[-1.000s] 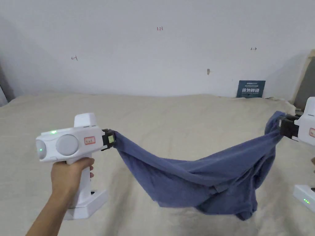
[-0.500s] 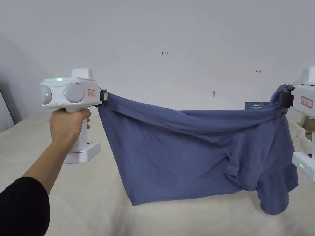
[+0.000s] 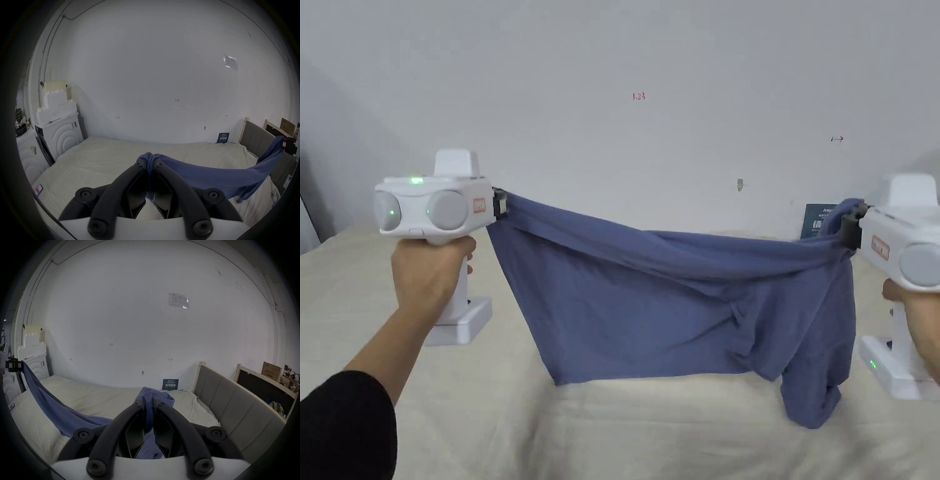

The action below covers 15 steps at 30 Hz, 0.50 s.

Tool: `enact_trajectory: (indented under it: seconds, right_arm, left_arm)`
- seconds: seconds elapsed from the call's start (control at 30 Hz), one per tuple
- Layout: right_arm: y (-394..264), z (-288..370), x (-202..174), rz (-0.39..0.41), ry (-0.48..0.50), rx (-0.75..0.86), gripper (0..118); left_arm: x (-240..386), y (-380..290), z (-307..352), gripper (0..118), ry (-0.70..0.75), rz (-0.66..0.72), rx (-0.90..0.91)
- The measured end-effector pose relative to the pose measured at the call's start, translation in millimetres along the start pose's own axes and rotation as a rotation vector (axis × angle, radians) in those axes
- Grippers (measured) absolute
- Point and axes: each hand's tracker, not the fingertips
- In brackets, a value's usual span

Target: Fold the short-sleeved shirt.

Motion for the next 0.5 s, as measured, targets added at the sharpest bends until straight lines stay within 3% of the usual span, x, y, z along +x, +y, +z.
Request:
enact_trajectory:
  seconds: [0.23,0.5]
  right_arm:
    - [-75,14,-9,-0.044,0.01,-0.083,6]
    - [-169,83,-18,-0.053,0.027,-0.169,6]
  left_arm:
    - [-11,-90,5,5,-0.013,0.051,-0.101]
    - [-31,-207,48,5,-0.035,0.095,-0.225]
